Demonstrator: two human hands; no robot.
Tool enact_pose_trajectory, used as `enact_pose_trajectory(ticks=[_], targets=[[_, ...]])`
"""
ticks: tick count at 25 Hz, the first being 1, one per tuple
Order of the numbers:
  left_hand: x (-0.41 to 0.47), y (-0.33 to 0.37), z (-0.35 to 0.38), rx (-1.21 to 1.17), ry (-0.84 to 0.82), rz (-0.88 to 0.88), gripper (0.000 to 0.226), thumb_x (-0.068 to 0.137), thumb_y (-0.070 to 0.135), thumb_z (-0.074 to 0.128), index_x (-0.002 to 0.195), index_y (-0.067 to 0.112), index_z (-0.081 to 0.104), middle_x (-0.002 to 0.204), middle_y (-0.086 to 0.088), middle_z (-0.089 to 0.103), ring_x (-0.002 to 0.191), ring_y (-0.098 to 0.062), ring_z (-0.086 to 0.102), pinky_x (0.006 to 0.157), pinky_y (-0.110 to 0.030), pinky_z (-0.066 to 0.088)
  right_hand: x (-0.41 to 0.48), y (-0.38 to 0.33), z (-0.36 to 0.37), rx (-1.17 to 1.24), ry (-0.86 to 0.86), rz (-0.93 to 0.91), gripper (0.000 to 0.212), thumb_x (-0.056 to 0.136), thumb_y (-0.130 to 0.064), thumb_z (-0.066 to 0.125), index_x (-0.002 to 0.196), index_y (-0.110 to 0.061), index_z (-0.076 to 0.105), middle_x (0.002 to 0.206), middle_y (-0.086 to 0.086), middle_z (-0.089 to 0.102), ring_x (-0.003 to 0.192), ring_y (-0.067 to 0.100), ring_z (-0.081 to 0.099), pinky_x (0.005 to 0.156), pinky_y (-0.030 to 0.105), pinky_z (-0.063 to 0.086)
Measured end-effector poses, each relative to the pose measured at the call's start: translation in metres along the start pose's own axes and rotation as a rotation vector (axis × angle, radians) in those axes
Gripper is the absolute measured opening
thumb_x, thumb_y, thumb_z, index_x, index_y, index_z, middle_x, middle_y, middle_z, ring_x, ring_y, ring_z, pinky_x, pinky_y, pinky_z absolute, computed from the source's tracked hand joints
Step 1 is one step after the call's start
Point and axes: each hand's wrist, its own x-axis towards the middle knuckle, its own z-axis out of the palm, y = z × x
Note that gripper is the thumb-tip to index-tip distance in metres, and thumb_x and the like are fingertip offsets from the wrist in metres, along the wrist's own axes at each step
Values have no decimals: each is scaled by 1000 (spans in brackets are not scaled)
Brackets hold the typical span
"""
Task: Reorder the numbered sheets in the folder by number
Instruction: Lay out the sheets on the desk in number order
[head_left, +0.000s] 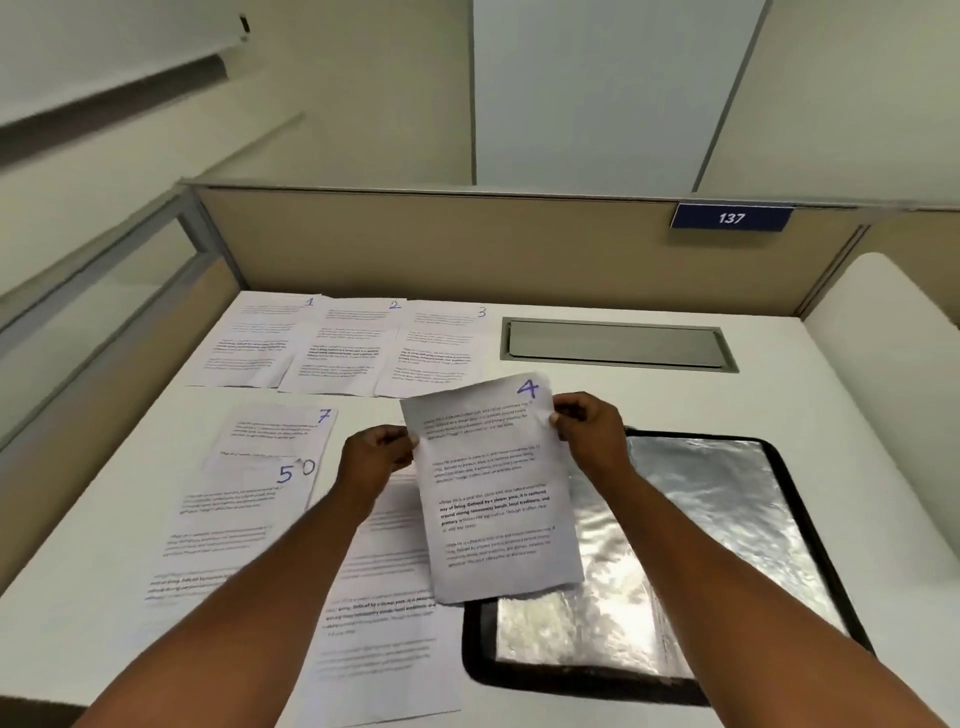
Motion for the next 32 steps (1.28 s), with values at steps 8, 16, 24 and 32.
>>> enact_pose_trajectory(ticks=[8, 16, 24, 32], targets=[[26, 37, 58, -32, 8, 24, 10, 87, -1, 73, 96, 0, 72, 88, -12, 77, 78, -23, 73, 73, -32, 63, 52, 13, -40, 7, -26, 44, 18, 86, -3, 79, 82, -17, 69, 85, 11, 73, 75, 28, 70, 68, 45, 64], [98, 60, 97, 142, -5, 15, 5, 85, 7, 78, 85, 4, 73, 73, -8, 73, 62, -19, 66, 61, -30, 55, 135, 4, -56, -1, 17, 56, 10, 84, 2, 78, 86, -6, 72, 85, 8, 74, 74, 21, 69, 67, 37, 62], [201, 63, 150, 194, -51, -20, 6, 85, 4, 77, 85, 3, 72, 75, -10, 70, 57, -15, 65, 57, -26, 53, 233, 17, -63, -45, 85, 80, 11, 86, 3, 75, 92, -6, 75, 89, 13, 75, 70, 20, 68, 69, 36, 63], [303, 51, 193, 243, -13, -42, 12, 83, 8, 80, 90, 1, 73, 77, -10, 71, 57, -14, 64, 59, -27, 54, 327, 59, -51, -75, 165, 115, 11, 84, -3, 77, 93, -9, 75, 86, 10, 75, 69, 18, 68, 76, 43, 63]])
